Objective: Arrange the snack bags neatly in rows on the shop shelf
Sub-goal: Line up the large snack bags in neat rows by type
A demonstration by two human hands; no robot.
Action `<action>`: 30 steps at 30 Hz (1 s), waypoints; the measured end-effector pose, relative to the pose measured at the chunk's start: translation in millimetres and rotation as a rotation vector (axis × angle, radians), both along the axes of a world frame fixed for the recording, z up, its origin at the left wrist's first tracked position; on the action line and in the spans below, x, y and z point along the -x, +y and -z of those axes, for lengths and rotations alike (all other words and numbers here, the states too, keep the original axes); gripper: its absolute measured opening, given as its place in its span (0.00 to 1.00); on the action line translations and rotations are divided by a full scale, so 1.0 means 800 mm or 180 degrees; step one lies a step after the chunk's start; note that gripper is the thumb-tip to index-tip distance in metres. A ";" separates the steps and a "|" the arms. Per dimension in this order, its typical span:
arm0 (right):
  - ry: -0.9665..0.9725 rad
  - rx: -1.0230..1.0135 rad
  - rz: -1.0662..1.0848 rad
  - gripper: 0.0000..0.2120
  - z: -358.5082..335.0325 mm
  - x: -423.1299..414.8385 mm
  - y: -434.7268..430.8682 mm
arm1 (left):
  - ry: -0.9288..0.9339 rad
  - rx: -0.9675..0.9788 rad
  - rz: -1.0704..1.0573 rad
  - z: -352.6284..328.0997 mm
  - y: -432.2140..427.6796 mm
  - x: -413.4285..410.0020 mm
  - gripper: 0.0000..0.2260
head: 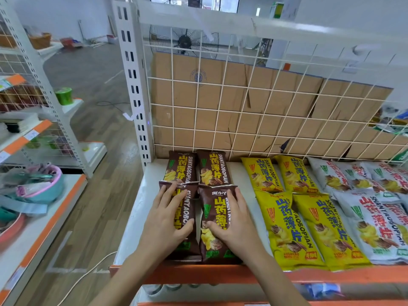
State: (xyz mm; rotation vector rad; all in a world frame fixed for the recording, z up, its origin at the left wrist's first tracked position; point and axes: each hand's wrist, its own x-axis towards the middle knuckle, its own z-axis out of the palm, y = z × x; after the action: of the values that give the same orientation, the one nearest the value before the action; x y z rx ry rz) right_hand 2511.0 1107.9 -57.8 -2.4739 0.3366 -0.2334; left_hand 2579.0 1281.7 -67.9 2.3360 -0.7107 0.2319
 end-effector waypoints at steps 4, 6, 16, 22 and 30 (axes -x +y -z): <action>-0.0012 -0.0002 0.0016 0.47 0.000 0.001 0.000 | -0.0442 -0.0110 0.0202 0.000 0.003 0.004 0.27; -0.0022 0.0025 0.0014 0.47 0.000 0.001 0.000 | -0.0600 -0.0336 0.0513 0.004 0.011 0.007 0.28; -0.0064 -0.0014 -0.0094 0.47 0.004 0.003 -0.001 | -0.0817 -0.1232 0.0834 0.006 0.023 0.012 0.35; -0.0361 -0.0701 0.0257 0.47 -0.006 -0.008 -0.017 | 0.0112 -0.0017 0.0846 -0.014 0.022 -0.006 0.34; -0.0173 -0.1491 0.0571 0.37 -0.007 -0.044 -0.020 | 0.2067 0.1958 -0.0295 -0.035 -0.009 -0.059 0.24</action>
State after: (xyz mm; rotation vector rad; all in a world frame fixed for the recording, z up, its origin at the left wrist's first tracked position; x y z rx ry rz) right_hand 2546.2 1092.2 -52.4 -1.9749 0.5258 -0.2619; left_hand 2626.1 1274.4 -40.1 1.6957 -0.1656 -0.2383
